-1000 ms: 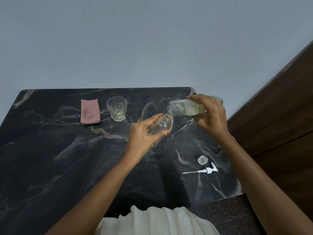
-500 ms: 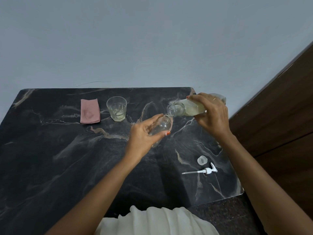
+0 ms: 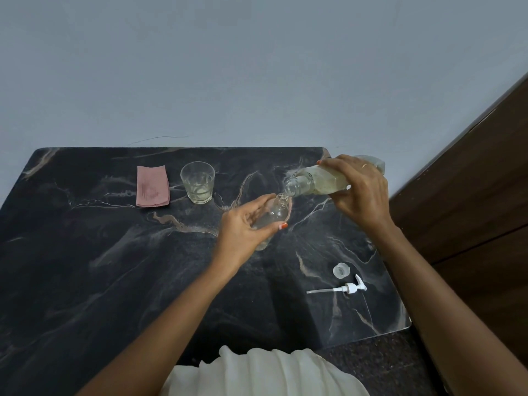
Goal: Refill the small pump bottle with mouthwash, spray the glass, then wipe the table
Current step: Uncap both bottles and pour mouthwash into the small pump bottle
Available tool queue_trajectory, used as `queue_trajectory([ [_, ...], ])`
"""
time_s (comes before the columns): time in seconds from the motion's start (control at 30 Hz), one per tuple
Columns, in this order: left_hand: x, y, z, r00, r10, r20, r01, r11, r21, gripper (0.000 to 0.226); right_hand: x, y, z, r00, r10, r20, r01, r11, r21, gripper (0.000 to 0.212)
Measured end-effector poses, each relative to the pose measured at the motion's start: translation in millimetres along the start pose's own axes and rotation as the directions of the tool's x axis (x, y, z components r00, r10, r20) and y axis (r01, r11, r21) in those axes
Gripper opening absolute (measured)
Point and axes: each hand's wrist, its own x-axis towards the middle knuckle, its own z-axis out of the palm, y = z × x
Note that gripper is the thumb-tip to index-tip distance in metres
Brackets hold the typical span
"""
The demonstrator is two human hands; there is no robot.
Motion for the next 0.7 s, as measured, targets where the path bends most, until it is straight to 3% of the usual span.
queue_trajectory([
  [0.7, 0.6, 0.7, -0.7, 1.000, -0.017, -0.016, 0.017, 1.000, -0.005, 0.058, 3.3, 7.2, 1.1, 0.999, -0.030, -0.017, 0.029, 0.999, -0.030, 0.039],
])
